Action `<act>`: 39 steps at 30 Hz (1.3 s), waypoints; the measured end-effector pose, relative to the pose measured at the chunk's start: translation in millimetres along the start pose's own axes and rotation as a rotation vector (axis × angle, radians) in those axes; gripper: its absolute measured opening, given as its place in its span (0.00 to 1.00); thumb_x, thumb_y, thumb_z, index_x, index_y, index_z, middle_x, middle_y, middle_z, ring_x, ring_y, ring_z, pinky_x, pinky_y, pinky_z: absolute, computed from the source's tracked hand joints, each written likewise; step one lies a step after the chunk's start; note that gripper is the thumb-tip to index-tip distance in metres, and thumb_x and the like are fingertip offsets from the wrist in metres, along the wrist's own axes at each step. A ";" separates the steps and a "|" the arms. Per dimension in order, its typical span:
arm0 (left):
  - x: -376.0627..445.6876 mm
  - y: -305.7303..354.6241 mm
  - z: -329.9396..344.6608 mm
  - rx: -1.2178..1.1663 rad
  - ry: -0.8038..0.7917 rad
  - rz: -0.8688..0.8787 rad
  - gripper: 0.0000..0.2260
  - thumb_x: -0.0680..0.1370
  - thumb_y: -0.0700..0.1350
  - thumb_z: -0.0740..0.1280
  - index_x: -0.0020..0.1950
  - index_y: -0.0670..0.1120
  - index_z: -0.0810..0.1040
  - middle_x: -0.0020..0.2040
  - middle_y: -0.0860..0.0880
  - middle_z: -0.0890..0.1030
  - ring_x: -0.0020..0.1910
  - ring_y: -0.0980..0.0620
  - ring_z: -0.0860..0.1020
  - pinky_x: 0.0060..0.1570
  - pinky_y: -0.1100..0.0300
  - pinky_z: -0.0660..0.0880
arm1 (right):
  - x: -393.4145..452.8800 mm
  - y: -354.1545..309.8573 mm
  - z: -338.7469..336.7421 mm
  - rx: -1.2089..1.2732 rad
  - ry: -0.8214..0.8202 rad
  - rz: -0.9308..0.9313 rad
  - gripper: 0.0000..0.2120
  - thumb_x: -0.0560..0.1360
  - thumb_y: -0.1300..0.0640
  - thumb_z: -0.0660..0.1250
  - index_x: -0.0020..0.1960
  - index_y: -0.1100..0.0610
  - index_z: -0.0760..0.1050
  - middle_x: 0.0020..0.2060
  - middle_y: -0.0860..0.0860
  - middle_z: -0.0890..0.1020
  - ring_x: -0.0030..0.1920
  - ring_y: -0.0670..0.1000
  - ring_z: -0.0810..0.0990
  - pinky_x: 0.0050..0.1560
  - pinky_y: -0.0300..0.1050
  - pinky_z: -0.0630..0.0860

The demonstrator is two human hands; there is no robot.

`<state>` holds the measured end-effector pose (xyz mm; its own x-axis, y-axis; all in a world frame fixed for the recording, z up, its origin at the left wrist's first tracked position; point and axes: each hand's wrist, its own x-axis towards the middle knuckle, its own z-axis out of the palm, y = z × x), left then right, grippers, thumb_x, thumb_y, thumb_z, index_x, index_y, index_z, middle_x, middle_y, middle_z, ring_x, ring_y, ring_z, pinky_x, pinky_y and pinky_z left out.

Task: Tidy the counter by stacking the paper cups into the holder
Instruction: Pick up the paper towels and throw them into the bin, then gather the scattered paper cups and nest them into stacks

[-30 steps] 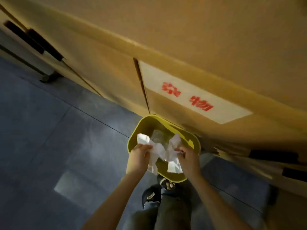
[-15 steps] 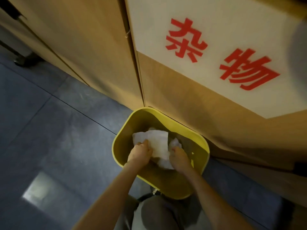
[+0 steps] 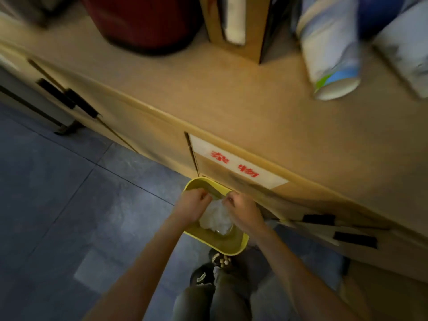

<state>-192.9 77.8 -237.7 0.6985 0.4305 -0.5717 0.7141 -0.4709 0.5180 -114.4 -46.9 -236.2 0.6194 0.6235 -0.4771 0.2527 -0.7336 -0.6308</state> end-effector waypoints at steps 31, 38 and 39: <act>-25.5 350.6 -166.3 0.399 0.381 0.554 0.28 0.78 0.53 0.58 0.74 0.41 0.55 0.73 0.41 0.63 0.72 0.43 0.62 0.69 0.50 0.61 | -51.5 -70.5 -377.6 -0.173 0.751 0.081 0.22 0.77 0.52 0.61 0.69 0.55 0.62 0.67 0.55 0.71 0.65 0.54 0.69 0.64 0.50 0.68; 15.3 356.1 -128.0 0.108 0.269 0.170 0.38 0.73 0.56 0.65 0.73 0.39 0.52 0.71 0.38 0.62 0.70 0.39 0.62 0.68 0.46 0.63 | 0.1 -19.1 -376.4 -0.133 0.621 0.202 0.35 0.73 0.51 0.66 0.74 0.58 0.53 0.73 0.58 0.62 0.72 0.57 0.60 0.72 0.53 0.58; 19.2 357.1 -126.2 0.064 0.274 0.127 0.38 0.72 0.56 0.67 0.72 0.38 0.54 0.70 0.37 0.63 0.69 0.38 0.63 0.66 0.45 0.64 | 5.9 -15.1 -374.6 -0.134 0.610 0.219 0.35 0.73 0.51 0.66 0.74 0.58 0.53 0.73 0.58 0.62 0.72 0.57 0.59 0.72 0.53 0.57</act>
<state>81.4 15.1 16.6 0.7744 0.5529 -0.3076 0.6224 -0.5780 0.5278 163.8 -133.3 -0.3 0.9668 0.2205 -0.1290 0.1390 -0.8777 -0.4586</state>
